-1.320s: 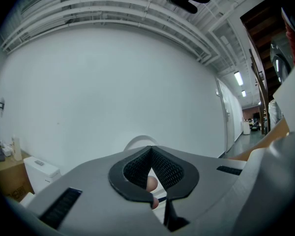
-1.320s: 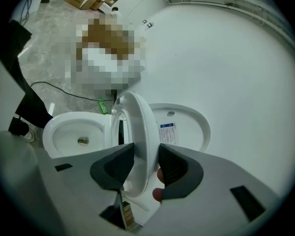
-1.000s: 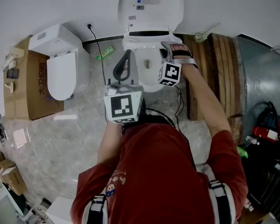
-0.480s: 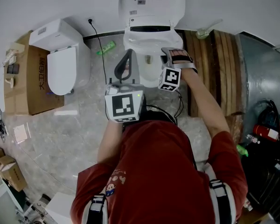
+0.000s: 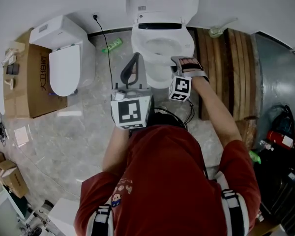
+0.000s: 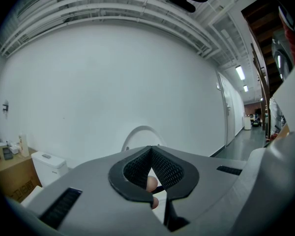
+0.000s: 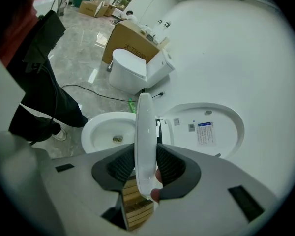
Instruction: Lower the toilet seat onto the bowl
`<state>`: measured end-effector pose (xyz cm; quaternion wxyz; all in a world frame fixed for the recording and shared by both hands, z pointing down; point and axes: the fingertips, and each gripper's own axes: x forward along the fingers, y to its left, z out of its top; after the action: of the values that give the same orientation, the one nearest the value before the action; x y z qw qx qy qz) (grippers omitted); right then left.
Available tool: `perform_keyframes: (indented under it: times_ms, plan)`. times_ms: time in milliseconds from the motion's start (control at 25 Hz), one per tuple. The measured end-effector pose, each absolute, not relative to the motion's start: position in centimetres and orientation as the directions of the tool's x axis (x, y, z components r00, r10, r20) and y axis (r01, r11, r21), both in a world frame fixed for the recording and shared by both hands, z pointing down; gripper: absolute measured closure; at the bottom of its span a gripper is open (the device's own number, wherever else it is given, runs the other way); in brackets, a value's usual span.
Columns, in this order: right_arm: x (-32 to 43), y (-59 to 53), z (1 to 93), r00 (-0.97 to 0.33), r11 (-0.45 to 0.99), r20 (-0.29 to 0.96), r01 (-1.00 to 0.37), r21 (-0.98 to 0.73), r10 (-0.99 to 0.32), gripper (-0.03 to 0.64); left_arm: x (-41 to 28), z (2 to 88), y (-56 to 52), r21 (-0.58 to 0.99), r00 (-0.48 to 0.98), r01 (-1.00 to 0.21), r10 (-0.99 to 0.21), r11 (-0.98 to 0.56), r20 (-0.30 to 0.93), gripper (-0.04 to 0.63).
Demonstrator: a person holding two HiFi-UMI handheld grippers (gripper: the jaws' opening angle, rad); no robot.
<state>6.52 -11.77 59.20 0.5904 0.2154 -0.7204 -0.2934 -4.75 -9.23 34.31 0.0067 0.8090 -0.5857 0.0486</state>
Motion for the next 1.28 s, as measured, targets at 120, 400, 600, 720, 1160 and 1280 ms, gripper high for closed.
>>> perform_keyframes:
  times_ms: [120,400,600,720,1160,1280]
  plan:
    - [6.5,-11.0,60.4,-0.208,0.76,0.751,0.05,0.648,-0.626,0.486,-4.9,34.4,-9.6,-0.009,0.297,-0.954,-0.952,-0.298,0.07,0.584]
    - [6.6,-9.1,62.9,-0.205,0.813,0.806,0.071,0.578,-0.555,0.474,-4.9,35.9,-9.9,-0.015,0.302,-0.952,-0.947,-0.305,0.107,0.584]
    - [6.6,-8.1,64.8,-0.198,0.848,0.844,0.087,0.522,-0.499,0.457,-5.1,37.0,-10.3,-0.012,0.302,-0.952,-0.944,-0.306,0.129,0.584]
    - [6.5,-7.4,65.9,-0.195,0.868,0.864,0.094,0.487,-0.464,0.446,-5.1,37.7,-10.4,0.001,0.299,-0.953,-0.945,-0.302,0.13,0.584]
    - [6.4,-5.2,70.8,-0.161,0.918,0.924,0.139,0.37,-0.348,0.405,-5.4,41.9,-10.5,-0.02,0.306,-0.949,-0.934,-0.315,0.184,0.584]
    - [6.3,-4.6,72.0,-0.148,0.928,0.935,0.15,0.342,-0.321,0.397,-5.6,43.2,-10.1,-0.011,0.306,-0.949,-0.93,-0.315,0.204,0.584]
